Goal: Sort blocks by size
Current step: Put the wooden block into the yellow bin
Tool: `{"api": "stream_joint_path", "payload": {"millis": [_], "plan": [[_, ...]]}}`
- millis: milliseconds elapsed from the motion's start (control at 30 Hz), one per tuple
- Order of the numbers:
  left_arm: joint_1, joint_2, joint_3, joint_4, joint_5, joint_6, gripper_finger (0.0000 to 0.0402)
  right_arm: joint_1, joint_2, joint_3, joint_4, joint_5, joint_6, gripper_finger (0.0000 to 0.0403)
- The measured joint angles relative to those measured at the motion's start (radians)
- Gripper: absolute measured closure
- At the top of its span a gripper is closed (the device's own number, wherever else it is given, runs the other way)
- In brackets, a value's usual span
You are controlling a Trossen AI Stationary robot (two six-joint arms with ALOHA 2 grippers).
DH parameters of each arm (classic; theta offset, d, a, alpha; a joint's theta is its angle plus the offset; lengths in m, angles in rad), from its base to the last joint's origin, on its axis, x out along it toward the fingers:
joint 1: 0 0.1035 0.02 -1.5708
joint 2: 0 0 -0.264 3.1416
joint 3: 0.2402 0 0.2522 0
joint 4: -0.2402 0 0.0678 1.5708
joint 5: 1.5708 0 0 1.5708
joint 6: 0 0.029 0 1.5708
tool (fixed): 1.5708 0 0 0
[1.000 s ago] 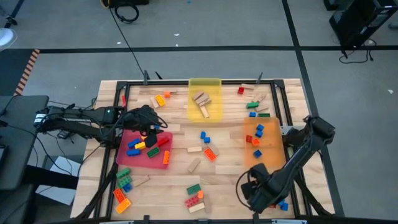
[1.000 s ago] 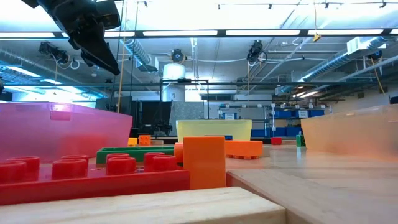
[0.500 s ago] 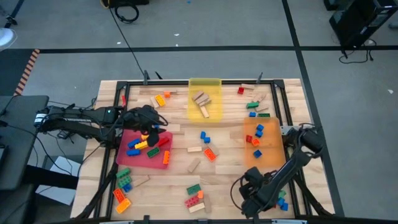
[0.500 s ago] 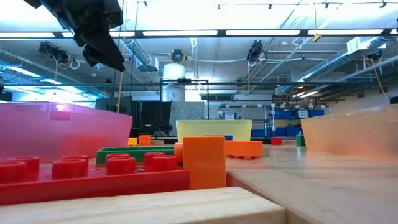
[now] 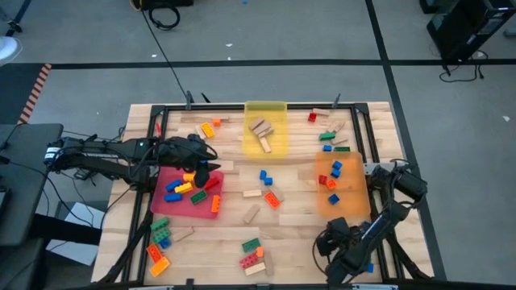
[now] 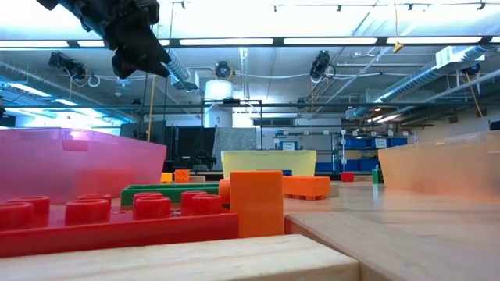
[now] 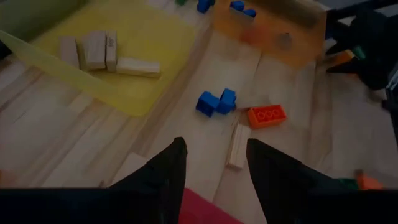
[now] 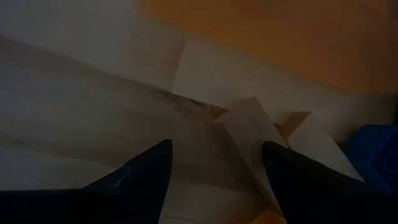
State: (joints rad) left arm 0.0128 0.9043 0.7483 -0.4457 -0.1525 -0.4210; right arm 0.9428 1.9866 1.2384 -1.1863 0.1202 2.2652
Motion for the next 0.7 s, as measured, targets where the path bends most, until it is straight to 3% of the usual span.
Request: {"api": "stream_joint_path", "payload": {"millis": [333, 567, 700], "plan": [[0.000, 0.001, 0.000, 0.017, 0.000, -0.012, 0.0224, 0.008, -0.026, 0.058, 0.140, 0.169, -0.021, 0.0149], [0.000, 0.001, 0.000, 0.035, -0.001, -0.006, 0.0224, -0.010, -0.094, 0.085, 0.123, 0.178, -0.049, 0.0153], [0.000, 0.001, 0.000, 0.034, -0.001, -0.005, 0.0224, -0.028, -0.141, 0.086, 0.111, 0.171, -0.176, 0.0153]]}}
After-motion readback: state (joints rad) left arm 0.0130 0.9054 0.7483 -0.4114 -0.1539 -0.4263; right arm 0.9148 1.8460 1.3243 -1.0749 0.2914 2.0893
